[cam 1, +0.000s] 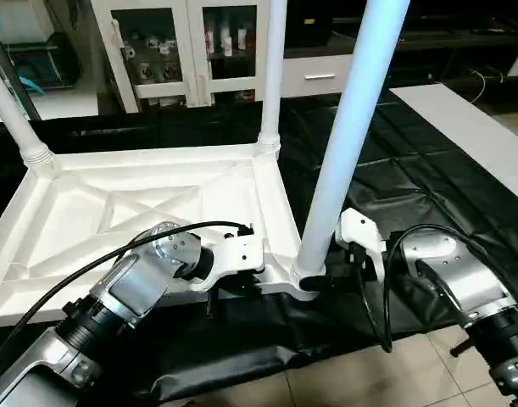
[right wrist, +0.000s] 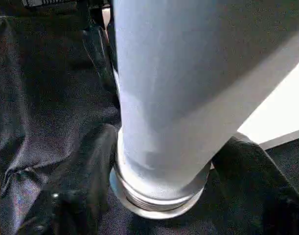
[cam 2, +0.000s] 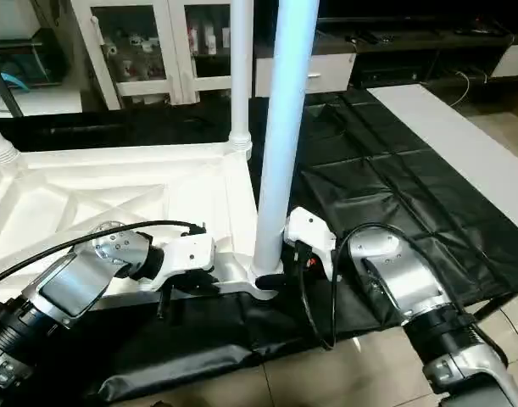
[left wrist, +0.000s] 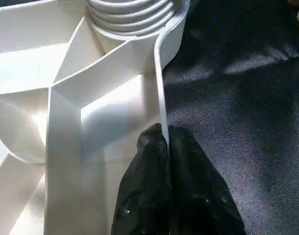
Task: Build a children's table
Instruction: Rotate leg to tighten
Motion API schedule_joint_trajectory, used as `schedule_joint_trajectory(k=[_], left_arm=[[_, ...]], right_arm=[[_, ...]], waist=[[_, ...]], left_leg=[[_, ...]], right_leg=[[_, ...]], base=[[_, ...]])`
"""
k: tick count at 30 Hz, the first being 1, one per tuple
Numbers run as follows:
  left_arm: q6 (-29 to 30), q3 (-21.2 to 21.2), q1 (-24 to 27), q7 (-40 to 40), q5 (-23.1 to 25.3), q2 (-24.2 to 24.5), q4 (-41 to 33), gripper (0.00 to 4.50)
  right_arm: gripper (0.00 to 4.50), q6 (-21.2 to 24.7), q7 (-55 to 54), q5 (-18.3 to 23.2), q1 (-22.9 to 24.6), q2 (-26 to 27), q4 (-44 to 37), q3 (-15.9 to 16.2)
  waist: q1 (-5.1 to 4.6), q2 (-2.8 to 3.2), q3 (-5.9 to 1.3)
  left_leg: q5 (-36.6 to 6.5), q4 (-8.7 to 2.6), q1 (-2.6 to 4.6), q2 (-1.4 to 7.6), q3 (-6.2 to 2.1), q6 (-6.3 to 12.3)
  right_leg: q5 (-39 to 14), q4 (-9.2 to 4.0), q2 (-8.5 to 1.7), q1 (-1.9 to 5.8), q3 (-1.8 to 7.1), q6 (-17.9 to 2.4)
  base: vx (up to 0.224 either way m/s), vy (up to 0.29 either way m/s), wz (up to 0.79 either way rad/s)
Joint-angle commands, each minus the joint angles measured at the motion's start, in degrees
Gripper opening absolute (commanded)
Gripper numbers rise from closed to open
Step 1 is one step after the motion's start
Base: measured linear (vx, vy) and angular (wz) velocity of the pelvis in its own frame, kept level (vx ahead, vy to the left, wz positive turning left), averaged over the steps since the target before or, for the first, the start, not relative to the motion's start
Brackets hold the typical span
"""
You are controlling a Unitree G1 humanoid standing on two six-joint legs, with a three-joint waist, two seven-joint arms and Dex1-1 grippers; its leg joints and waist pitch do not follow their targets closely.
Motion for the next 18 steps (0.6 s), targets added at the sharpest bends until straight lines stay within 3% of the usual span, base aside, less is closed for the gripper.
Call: schedule_joint_trajectory(k=[1, 10, 14, 16, 17, 18], left_arm=[[-0.19, -4.91, 0.91, -1.97, 1.85, -0.05, 1.28, 0.0], [0.12, -4.73, 1.16, -2.16, 2.3, 0.2, 1.51, 0.0], [0.16, -3.23, 0.86, 0.52, 2.22, -1.5, 3.36, 0.0], [0.14, -1.98, 0.48, 2.71, 1.87, -3.18, 4.95, 0.0], [0.17, -1.01, 0.09, 4.68, 1.69, -4.58, 6.38, 0.0], [0.09, 1.33, -1.19, 9.83, 1.41, -8.1, 10.51, 0.0]], right_arm=[[2.86, -0.19, -0.54, -1.47, -1.35, 0.34, 1.18, 0.13], [2.7, -0.17, 0.32, -1.0, -0.56, 0.83, 1.16, -0.17], [2.7, 0.69, -7.04, -1.04, -1.2, 3.95, 3.55, -3.27], [2.7, 1.74, -12.42, -0.72, -2.16, 6.31, 5.63, -5.61], [2.69, 2.69, -15.86, -0.28, -2.77, 7.9, 6.97, -7.2], [2.69, 3.26, -21.58, -0.21, -3.24, 10.73, 8.6, -9.01]], waist=[[-0.31, -0.14, -3.01], [-0.58, -0.1, -3.06], [-0.79, -0.01, -2.95], [-1.51, -0.04, -2.77], [-1.57, 0.3, -2.75], [-2.14, 0.2, -2.52]], left_leg=[[-19.65, -4.4, 0.62, 2.3, -0.95, 1.03], [-20.24, -4.42, 0.61, 2.29, -0.99, 1.08], [-20.78, -4.4, 0.62, 2.15, -0.95, 0.9], [-23.02, -4.36, 0.62, 1.83, -1.19, 0.1], [-23.88, -4.4, 0.85, 1.84, -1.36, -0.18], [-26.14, -4.19, 0.98, 1.56, -1.48, -0.48]], right_leg=[[-25.25, -4.57, -3.29, 1.54, 2.62, -10.12], [-25.07, -4.59, -3.23, 1.48, 2.62, -10.15], [-26.12, -4.77, -3.19, 1.3, 2.57, -10.02], [-30.51, -5.3, -3.17, 1.25, 2.14, -8.44], [-31.97, -5.48, -3.26, 1.14, 1.98, -7.89], [-35.78, -6.19, -3.08, 0.83, 1.4, -5.92]], base=[[0.0, 0.0, 0.0], [0.0, 0.0, 0.0], [0.0, 0.0, 0.0], [0.0, 0.0, 0.0], [0.0, 0.0, 0.0], [0.0, 0.0, 0.0]])
